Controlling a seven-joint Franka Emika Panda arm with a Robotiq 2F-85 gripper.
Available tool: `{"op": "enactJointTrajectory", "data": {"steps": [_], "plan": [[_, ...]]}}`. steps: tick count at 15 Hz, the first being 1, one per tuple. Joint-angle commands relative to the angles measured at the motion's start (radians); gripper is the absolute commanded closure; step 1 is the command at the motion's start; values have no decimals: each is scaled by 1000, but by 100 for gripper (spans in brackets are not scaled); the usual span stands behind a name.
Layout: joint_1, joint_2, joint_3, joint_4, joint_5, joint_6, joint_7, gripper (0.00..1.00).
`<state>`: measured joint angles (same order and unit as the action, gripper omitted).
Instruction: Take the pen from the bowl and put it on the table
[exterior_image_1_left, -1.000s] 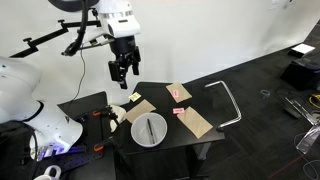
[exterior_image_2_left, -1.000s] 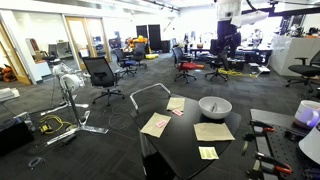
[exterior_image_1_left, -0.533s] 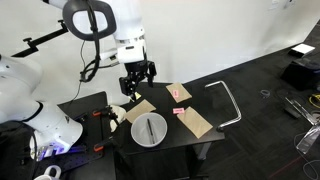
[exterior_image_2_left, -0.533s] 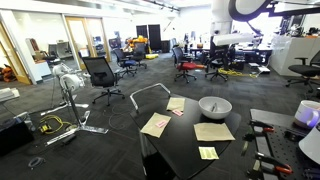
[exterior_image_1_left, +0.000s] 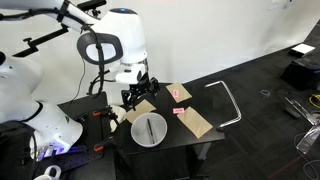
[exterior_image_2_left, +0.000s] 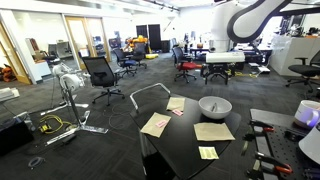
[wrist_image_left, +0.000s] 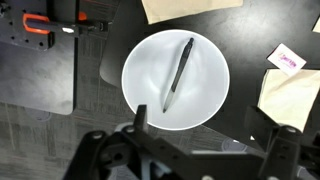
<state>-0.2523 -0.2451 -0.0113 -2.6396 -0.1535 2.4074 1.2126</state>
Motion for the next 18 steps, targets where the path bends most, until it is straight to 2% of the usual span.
{"op": "enactJointTrajectory", "data": {"steps": [1, 4, 7, 8, 18], "plan": [[-10, 52, -8, -27, -23, 56, 111, 0], [-13, 92, -24, -39, -47, 79, 183, 0], [-20, 129, -48, -38, -120, 93, 268, 0], [9, 110, -54, -31, -83, 58, 216, 0], [9, 140, -70, -30, -96, 90, 233, 0]]}}
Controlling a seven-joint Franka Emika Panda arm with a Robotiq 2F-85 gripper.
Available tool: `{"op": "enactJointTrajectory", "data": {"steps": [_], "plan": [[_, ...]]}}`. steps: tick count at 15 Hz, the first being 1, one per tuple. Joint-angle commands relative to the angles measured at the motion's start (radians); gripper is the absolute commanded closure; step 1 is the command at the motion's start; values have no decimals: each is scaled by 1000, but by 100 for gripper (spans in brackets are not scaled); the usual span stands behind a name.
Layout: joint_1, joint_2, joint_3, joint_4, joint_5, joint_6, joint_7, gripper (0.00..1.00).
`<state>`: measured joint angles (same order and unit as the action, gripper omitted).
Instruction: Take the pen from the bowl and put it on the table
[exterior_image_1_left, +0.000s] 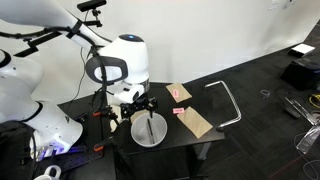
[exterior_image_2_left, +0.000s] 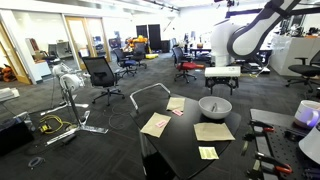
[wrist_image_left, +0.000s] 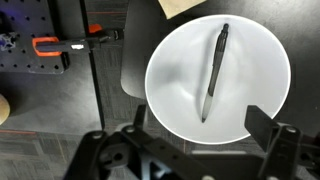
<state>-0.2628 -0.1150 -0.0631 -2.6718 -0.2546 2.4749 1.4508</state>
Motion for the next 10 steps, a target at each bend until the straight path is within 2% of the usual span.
{"op": "enactJointTrajectory", "data": {"steps": [1, 7, 10], "plan": [[19, 16, -16, 5, -11, 28, 20, 0], [27, 53, -18, 14, -20, 51, 24, 0], [26, 98, -27, 24, -32, 104, 28, 0]]}}
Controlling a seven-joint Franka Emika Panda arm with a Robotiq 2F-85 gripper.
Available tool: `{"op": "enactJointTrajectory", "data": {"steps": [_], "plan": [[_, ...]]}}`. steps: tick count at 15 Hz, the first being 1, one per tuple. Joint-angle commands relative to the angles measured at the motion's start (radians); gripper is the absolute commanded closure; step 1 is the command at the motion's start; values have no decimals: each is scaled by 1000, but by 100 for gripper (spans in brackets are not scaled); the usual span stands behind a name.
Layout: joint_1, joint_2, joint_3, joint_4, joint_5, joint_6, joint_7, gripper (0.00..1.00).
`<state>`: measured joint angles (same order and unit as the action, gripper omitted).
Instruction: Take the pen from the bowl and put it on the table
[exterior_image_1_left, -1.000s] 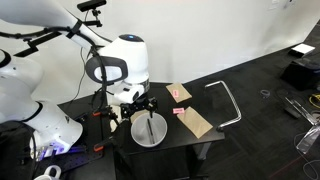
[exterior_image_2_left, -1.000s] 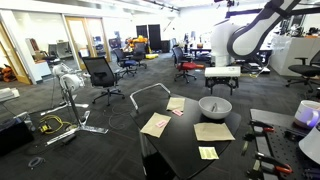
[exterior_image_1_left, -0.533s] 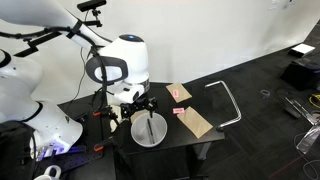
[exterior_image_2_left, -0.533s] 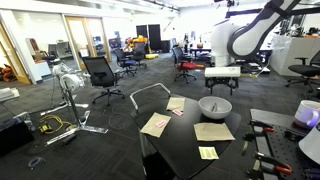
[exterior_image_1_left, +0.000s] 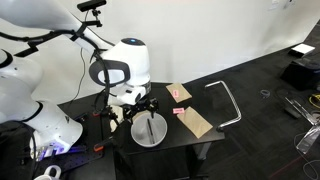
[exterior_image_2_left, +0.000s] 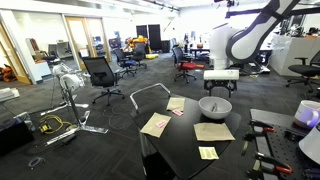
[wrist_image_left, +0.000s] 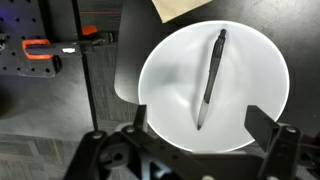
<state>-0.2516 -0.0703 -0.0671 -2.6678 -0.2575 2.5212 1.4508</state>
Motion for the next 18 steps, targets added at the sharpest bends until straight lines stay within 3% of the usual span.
{"op": "enactJointTrajectory", "data": {"steps": [1, 6, 18], "plan": [[17, 69, -28, 23, -34, 83, 29, 0], [40, 146, -62, 41, -30, 173, 25, 0], [135, 278, -149, 92, 7, 207, 0, 0]]}}
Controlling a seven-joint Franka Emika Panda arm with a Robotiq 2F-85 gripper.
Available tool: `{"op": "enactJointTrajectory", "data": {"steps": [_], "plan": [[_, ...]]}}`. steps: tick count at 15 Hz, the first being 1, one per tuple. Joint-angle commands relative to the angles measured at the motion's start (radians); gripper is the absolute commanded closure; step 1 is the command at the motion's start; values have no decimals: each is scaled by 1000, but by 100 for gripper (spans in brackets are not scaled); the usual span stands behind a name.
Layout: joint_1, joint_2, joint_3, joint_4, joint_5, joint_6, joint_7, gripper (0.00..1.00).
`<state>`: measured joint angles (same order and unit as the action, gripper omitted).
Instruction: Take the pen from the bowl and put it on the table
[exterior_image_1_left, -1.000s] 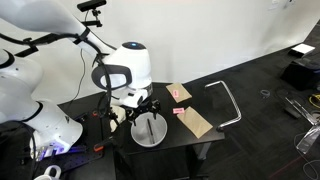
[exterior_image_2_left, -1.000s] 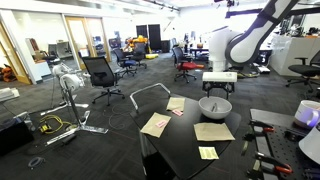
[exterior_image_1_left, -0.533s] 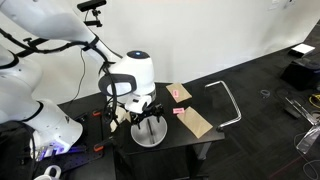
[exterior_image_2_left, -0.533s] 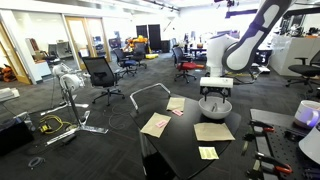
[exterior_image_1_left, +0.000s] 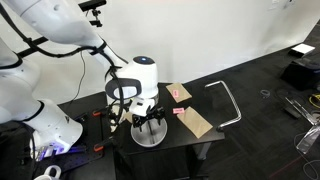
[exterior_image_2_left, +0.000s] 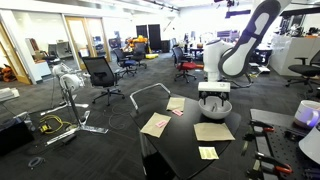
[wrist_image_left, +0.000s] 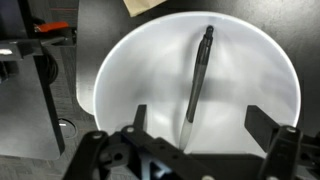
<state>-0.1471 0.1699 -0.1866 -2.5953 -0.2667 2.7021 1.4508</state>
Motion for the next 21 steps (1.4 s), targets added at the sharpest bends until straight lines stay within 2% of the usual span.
{"op": "enactJointTrajectory", "data": {"steps": [1, 9, 10, 12, 21], "plan": [[34, 46, -32, 21, 23, 29, -5, 0], [70, 116, -53, 45, 68, 59, -11, 1], [77, 124, -57, 48, 74, 65, -7, 26], [88, 136, -63, 57, 88, 69, -10, 28], [118, 142, -90, 63, 106, 59, -12, 97]]}}
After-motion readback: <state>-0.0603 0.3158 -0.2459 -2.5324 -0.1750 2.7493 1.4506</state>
